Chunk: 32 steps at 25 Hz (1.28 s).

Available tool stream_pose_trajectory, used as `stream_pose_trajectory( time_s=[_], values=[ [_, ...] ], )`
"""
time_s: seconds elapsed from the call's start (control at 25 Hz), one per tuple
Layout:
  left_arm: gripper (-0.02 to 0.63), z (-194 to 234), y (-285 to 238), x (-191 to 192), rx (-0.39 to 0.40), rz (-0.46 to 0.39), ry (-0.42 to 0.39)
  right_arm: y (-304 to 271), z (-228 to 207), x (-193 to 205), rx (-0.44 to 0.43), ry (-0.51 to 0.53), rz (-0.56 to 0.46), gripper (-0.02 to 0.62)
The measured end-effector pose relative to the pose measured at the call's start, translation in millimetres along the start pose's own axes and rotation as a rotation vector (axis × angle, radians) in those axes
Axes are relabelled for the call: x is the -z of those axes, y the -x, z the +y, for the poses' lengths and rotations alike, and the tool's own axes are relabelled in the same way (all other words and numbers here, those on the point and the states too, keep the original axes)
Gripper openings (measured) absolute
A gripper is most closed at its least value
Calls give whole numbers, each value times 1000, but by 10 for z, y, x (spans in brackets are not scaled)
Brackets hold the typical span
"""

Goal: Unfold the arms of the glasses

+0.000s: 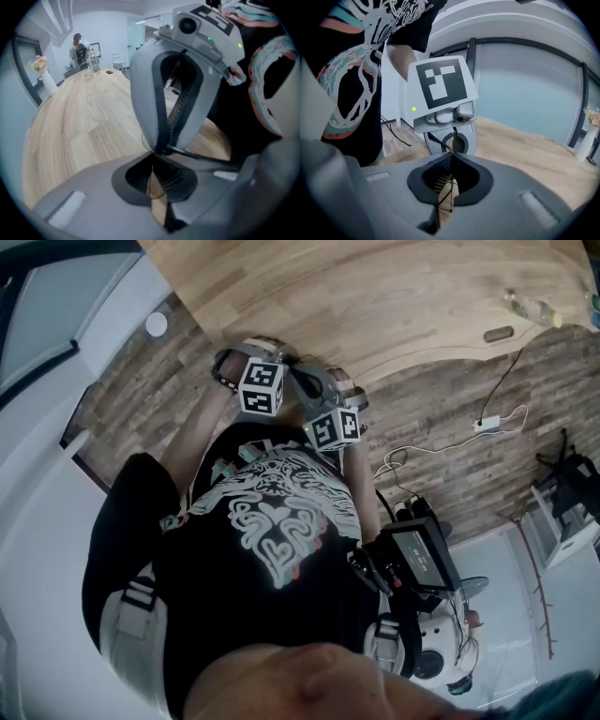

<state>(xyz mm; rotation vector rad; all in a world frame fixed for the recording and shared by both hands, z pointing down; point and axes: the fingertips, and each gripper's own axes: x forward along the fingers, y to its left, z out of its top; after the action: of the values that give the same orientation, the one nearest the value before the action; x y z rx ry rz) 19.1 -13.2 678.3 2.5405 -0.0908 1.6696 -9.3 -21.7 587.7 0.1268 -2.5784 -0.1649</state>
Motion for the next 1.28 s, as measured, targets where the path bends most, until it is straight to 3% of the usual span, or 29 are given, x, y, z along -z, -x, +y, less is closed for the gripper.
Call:
stream_pose_trajectory(
  time_s=[0.24,0.84,1.28],
  values=[
    [-11,6,25,1,-8,-26,43,55,-79,10,23,-47,2,0],
    [-11,65,232,21,-22,-155,212,344,-345,127,168,-280,-59,0],
    [-11,55,422,-27,-38,-297,321,458,-385,93,262,-411,-115,0]
  ],
)
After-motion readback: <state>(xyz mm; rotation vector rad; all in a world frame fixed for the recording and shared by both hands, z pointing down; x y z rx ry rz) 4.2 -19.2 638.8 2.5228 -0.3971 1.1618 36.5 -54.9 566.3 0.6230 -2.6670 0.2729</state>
